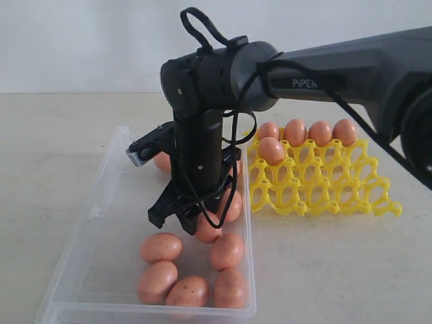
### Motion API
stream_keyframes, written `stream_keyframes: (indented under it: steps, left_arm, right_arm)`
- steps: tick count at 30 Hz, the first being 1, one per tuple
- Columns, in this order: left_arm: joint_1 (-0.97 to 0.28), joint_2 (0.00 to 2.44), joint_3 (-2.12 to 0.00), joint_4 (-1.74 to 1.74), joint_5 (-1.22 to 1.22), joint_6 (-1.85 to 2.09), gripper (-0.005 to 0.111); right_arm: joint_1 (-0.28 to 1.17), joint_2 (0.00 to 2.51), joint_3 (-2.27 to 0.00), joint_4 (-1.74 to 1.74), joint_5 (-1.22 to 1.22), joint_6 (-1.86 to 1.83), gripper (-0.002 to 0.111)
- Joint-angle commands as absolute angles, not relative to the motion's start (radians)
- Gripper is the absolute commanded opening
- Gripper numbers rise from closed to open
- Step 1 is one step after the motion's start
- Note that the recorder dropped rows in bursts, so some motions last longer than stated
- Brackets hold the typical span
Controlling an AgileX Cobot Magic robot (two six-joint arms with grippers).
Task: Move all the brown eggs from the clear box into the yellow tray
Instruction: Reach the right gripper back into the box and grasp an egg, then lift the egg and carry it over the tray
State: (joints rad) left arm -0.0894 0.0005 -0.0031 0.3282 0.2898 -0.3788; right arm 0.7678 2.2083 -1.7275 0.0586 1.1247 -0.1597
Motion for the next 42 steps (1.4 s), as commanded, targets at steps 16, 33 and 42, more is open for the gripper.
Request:
stream_keyframes:
  steps: [16,33,42]
  left_arm:
    - [-0.091,0.000,0.000,0.332,0.292,-0.386,0.001]
    - [-0.091,0.000,0.000,0.332,0.292,-0.386,0.001]
    - [-0.091,0.000,0.000,0.332,0.292,-0.386,0.001]
  right_arm:
    - [0.767,2.202,-1.757,0.072,1.154,-0.165,0.000]
    - [0.767,1.977,-1.776,0.078,0.835,0.027,0.000]
    - [0.767,1.762,-1.355,0.149,0.034,0.053,0.000]
